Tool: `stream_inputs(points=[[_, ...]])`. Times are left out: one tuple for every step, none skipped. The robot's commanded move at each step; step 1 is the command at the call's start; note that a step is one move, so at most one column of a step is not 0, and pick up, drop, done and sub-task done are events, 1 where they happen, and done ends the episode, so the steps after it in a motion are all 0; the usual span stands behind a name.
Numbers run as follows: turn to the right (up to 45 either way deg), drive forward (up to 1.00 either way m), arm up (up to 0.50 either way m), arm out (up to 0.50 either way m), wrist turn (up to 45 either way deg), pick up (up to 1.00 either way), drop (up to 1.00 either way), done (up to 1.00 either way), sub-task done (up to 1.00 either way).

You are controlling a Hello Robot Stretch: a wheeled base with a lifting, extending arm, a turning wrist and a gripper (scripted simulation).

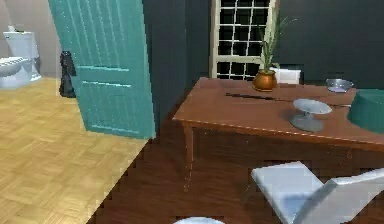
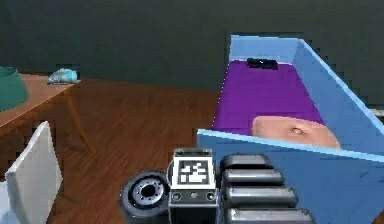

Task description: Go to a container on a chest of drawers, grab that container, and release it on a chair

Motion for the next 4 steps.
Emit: stream_inputs(points=[[0.0, 0.50, 0.00, 0.00, 0.0, 0.00, 0.00, 0.00, 0.00], [15.0, 0.00, 0.00, 0.00, 0.0, 0.00, 0.00, 0.00, 0.00], [0.0, 0.05, 0.00, 0.00, 0.0, 0.00, 0.00, 0.00, 0.00], [-45.0, 0.00, 0.00, 0.00, 0.0, 0.00, 0.00, 0.00, 0.00]])
